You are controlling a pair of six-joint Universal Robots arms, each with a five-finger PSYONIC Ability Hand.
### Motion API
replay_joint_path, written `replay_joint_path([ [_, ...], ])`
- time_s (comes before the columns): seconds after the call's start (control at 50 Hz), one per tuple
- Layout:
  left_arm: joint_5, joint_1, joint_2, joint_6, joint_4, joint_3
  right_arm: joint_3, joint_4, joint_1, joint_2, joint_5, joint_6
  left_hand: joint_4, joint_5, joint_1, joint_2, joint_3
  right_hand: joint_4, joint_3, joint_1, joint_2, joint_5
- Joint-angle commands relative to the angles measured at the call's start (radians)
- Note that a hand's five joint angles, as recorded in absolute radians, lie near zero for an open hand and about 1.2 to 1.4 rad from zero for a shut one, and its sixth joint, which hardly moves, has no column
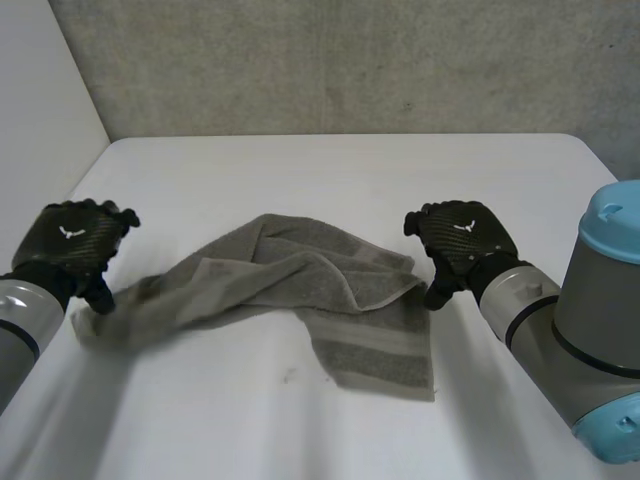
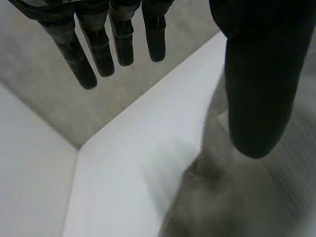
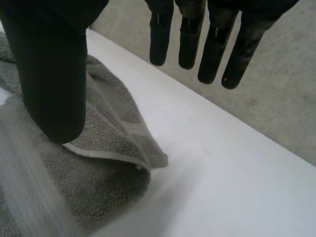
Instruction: Fold the towel.
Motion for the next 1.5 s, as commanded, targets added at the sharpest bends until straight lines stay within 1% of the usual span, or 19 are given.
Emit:
replay_joint_path([
  [0.02, 0.018, -0.154, 0.054, 0.001, -0.044, 0.077, 0.014, -0.022, 0.007, 0.040, -0.011, 0.000, 0.008, 0.010, 0.004, 0.009, 0.008, -0.045, -0.063, -0.016, -0.075, -0.040],
  [0.04, 0.018, -0.154, 0.054, 0.001, -0.044, 0.077, 0.018, -0.023, 0.005, 0.041, -0.009, 0.000, 0.008, 0.010, 0.004, 0.009, 0.008, -0.048, -0.066, -0.019, -0.078, -0.043],
  [0.1, 0.016, -0.225, 0.043, -0.002, -0.043, 0.132, 0.023, -0.025, 0.002, 0.041, -0.011, 0.000, 0.017, 0.018, 0.013, 0.018, 0.017, -0.051, -0.069, -0.022, -0.081, -0.046],
  [0.14, 0.012, -0.292, -0.027, -0.016, -0.038, 0.195, 0.024, -0.025, 0.001, 0.040, -0.011, 0.000, 0.052, 0.053, 0.048, 0.053, 0.052, -0.054, -0.072, -0.025, -0.084, -0.049],
  [0.16, 0.012, -0.292, -0.027, -0.016, -0.038, 0.195, 0.024, -0.025, 0.001, 0.040, -0.011, 0.000, 0.052, 0.054, 0.048, 0.053, 0.052, -0.054, -0.072, -0.025, -0.084, -0.049],
  [0.2, 0.007, -0.353, -0.139, -0.037, -0.043, 0.278, 0.024, -0.025, 0.001, 0.040, -0.011, 0.000, 0.081, 0.083, 0.078, 0.082, 0.081, -0.054, -0.072, -0.025, -0.084, -0.049],
  [0.26, -0.007, -0.386, -0.251, -0.063, -0.051, 0.370, 0.026, -0.025, 0.001, 0.040, -0.011, 0.000, 0.122, 0.124, 0.119, 0.123, 0.122, -0.057, -0.074, -0.028, -0.087, -0.052],
  [0.44, -0.013, -0.397, -0.558, -0.106, -0.066, 0.643, 0.040, -0.036, 0.004, 0.043, -0.011, -0.001, 0.263, 0.265, 0.259, 0.264, 0.263, -0.060, -0.077, -0.031, -0.090, -0.055],
  [0.52, -0.008, -0.395, -0.632, -0.106, -0.081, 0.721, 0.044, -0.039, 0.002, 0.045, -0.012, -0.001, 0.328, 0.330, 0.324, 0.329, 0.328, -0.060, -0.077, -0.031, -0.090, -0.055],
  [0.62, 0.044, -0.386, -0.740, -0.106, -0.182, 0.829, 0.049, -0.039, 0.001, 0.048, -0.012, -0.003, 0.413, 0.415, 0.409, 0.414, 0.413, -0.060, -0.077, -0.031, -0.090, -0.055],
  [0.72, 0.082, -0.366, -0.793, -0.109, -0.247, 0.864, 0.047, -0.043, -0.001, 0.051, -0.012, -0.006, 0.387, 0.388, 0.383, 0.388, 0.387, -0.063, -0.080, -0.034, -0.092, -0.058],
  [0.86, 0.090, -0.341, -0.810, -0.134, -0.282, 0.870, 0.047, -0.054, -0.001, 0.061, -0.012, -0.010, 0.422, 0.424, 0.418, 0.423, 0.422, -0.063, -0.080, -0.034, -0.092, -0.058],
  [1.0, 0.087, -0.332, -0.765, -0.169, -0.345, 0.857, 0.038, -0.054, -0.004, 0.063, -0.011, -0.012, 0.859, 0.860, 0.855, 0.859, 0.859, -0.063, -0.080, -0.034, -0.092, -0.058],
  [1.06, 0.082, -0.331, -0.747, -0.169, -0.350, 0.852, 0.037, -0.054, -0.015, 0.063, -0.012, -0.012, 0.939, 0.940, 0.935, 0.939, 0.939, -0.063, -0.080, -0.034, -0.092, -0.058],
  [1.08, 0.079, -0.331, -0.735, -0.163, -0.351, 0.844, 0.034, -0.056, -0.027, 0.063, -0.012, -0.010, 1.066, 1.068, 1.062, 1.067, 1.066, -0.063, -0.080, -0.034, -0.092, -0.058],
  [1.18, 0.053, -0.312, -0.685, -0.162, -0.348, 0.812, 0.024, -0.056, -0.039, 0.066, -0.015, -0.006, 1.068, 1.069, 1.064, 1.068, 1.067, -0.066, -0.083, -0.037, -0.095, -0.061],
  [1.26, -0.014, -0.297, -0.592, -0.160, -0.342, 0.760, 0.004, -0.051, -0.050, 0.084, -0.015, -0.001, 1.068, 1.069, 1.064, 1.068, 1.067, -0.104, -0.121, -0.075, -0.133, -0.099],
  [1.4, -0.016, -0.297, -0.442, -0.160, -0.342, 0.674, -0.040, -0.037, -0.054, 0.126, -0.017, 0.005, 1.068, 1.069, 1.064, 1.068, 1.067, -0.226, -0.243, -0.197, -0.255, -0.221],
  [1.5, -0.022, -0.300, -0.302, -0.157, -0.342, 0.600, -0.066, -0.014, -0.054, 0.140, -0.045, 0.082, 1.068, 1.069, 1.064, 1.068, 1.067, -0.226, -0.243, -0.197, -0.255, -0.221],
])
